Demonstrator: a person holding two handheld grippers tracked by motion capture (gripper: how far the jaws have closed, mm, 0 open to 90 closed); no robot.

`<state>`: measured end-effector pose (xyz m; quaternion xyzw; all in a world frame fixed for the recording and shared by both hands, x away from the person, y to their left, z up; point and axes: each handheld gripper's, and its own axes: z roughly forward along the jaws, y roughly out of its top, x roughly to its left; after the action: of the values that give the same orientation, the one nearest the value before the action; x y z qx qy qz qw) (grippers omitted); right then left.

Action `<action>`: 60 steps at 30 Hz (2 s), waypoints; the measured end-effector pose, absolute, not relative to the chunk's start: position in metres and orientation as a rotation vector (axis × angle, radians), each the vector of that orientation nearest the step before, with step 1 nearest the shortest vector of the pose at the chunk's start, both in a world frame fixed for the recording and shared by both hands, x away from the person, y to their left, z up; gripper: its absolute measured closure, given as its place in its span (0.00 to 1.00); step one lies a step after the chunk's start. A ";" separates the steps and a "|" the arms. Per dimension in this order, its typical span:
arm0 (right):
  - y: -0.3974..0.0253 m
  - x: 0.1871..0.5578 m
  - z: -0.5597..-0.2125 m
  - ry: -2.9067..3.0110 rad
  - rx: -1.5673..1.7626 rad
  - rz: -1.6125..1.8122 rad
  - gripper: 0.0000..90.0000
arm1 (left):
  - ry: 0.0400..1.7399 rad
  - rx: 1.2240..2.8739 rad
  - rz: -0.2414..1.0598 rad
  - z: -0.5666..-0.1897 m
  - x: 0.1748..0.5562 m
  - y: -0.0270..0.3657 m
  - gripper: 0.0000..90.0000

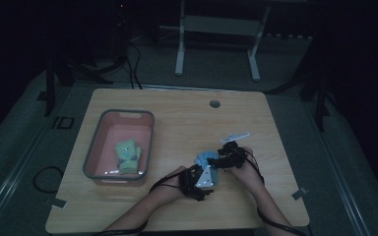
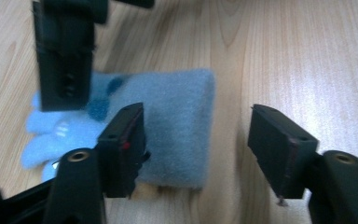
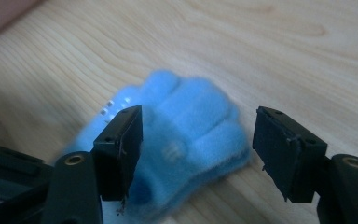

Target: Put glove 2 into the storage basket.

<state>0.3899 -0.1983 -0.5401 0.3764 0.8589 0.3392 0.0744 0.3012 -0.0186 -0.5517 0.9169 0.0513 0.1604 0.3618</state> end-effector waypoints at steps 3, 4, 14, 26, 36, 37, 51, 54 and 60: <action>-0.196 0.388 -0.544 2.583 1.117 1.002 0.36 | 0.127 2.368 0.431 -0.554 0.302 -0.018 0.47; -0.196 0.387 -0.546 2.583 1.108 0.986 0.38 | 0.127 2.371 0.433 -0.555 0.302 -0.018 0.47; -0.194 0.384 -0.547 2.637 1.077 1.015 0.69 | 0.167 2.378 0.475 -0.556 0.304 -0.020 0.74; -0.191 0.385 -0.537 2.670 1.137 1.094 0.87 | 0.189 2.448 0.376 -0.539 0.311 -0.017 0.83; -0.181 0.382 -0.509 2.648 1.074 1.142 0.87 | 0.205 2.419 0.417 -0.508 0.306 0.003 0.84; -0.180 0.382 -0.506 2.647 1.068 1.154 0.87 | 0.205 2.423 0.420 -0.504 0.306 0.005 0.84; -0.142 0.384 -0.469 2.640 0.956 1.219 0.87 | 0.252 2.408 0.476 -0.465 0.301 0.045 0.84; -0.127 0.385 -0.461 2.641 0.925 1.218 0.87 | 0.261 2.409 0.489 -0.461 0.300 0.052 0.84; -0.111 0.386 -0.453 2.652 0.884 1.217 0.87 | 0.295 2.411 0.508 -0.454 0.298 0.069 0.84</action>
<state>0.3862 -0.1111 -0.4533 0.2897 0.8689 0.3987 0.0465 0.2982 0.0687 -0.4544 0.9191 0.1125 0.1936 0.3243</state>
